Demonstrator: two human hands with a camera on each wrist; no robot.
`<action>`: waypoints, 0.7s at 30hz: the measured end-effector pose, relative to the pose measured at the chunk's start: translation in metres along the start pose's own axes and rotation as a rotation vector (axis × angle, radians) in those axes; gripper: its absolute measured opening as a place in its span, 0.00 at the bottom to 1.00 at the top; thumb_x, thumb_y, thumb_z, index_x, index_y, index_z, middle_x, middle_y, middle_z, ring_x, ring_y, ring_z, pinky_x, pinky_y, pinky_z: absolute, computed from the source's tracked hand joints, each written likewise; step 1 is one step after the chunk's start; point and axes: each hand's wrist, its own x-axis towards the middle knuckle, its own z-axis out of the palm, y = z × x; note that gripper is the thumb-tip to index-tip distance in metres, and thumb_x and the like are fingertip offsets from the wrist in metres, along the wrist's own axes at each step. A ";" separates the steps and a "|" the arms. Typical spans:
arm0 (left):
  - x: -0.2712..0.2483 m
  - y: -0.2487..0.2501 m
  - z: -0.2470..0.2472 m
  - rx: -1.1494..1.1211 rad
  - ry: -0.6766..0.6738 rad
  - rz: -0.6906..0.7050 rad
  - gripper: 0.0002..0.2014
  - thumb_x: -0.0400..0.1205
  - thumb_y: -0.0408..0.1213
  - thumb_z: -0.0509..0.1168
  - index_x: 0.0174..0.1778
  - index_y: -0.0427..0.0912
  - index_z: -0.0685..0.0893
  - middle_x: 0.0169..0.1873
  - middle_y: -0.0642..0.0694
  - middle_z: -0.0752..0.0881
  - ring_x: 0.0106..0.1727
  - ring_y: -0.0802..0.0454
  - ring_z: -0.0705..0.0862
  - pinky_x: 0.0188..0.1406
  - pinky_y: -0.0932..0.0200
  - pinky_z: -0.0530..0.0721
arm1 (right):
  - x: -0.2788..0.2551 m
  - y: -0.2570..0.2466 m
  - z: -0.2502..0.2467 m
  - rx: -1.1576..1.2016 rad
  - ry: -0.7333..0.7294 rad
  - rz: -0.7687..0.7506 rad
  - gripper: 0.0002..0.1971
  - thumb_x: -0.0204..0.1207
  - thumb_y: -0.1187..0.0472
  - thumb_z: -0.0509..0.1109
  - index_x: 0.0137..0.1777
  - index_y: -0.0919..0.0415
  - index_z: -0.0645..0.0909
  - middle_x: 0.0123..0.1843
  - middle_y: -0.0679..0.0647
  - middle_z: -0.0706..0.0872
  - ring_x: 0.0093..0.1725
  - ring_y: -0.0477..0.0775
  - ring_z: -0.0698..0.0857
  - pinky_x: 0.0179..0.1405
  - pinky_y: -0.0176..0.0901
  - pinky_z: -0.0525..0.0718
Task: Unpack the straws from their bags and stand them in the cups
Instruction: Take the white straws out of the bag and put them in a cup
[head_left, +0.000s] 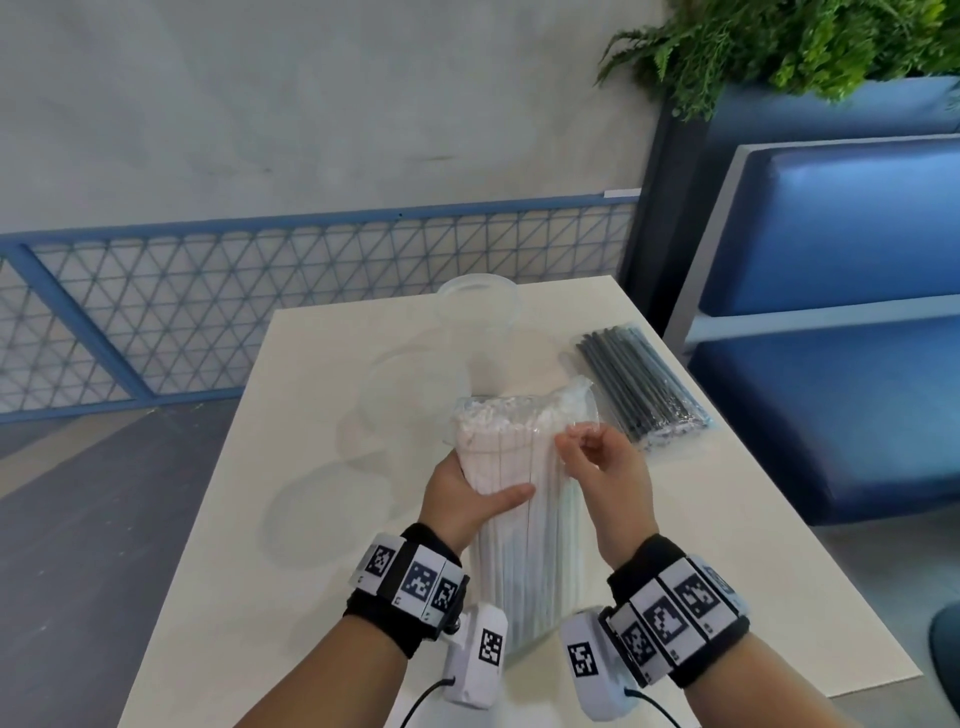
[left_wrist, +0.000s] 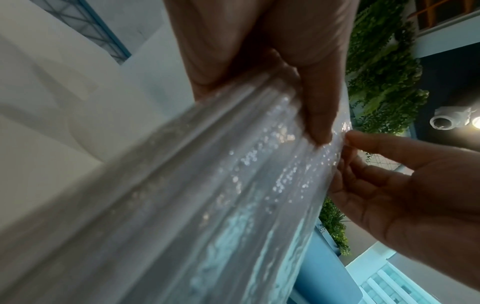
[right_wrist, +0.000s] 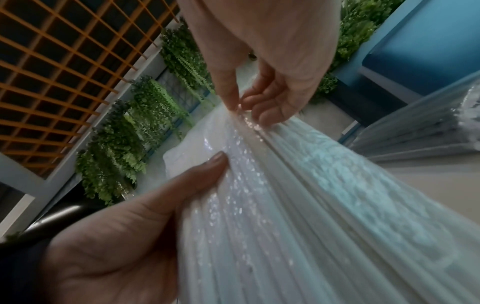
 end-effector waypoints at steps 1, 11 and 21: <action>0.000 -0.001 0.000 0.002 0.010 0.003 0.34 0.53 0.45 0.83 0.56 0.45 0.83 0.52 0.47 0.89 0.56 0.49 0.87 0.59 0.42 0.85 | 0.000 -0.001 0.000 -0.003 -0.019 0.017 0.03 0.74 0.64 0.71 0.41 0.57 0.82 0.38 0.52 0.85 0.42 0.51 0.82 0.52 0.52 0.82; 0.004 0.000 0.003 0.031 0.045 0.028 0.34 0.51 0.50 0.80 0.53 0.46 0.83 0.51 0.45 0.89 0.56 0.47 0.87 0.58 0.45 0.85 | -0.004 -0.017 -0.002 0.210 -0.135 0.095 0.05 0.77 0.69 0.68 0.40 0.62 0.79 0.37 0.56 0.85 0.40 0.51 0.85 0.45 0.39 0.86; 0.007 -0.002 0.006 0.064 0.058 0.059 0.32 0.55 0.47 0.80 0.56 0.42 0.83 0.50 0.46 0.90 0.54 0.50 0.87 0.56 0.47 0.86 | -0.015 -0.008 0.004 0.224 -0.118 0.175 0.07 0.71 0.64 0.74 0.47 0.65 0.82 0.43 0.58 0.86 0.43 0.50 0.87 0.44 0.40 0.86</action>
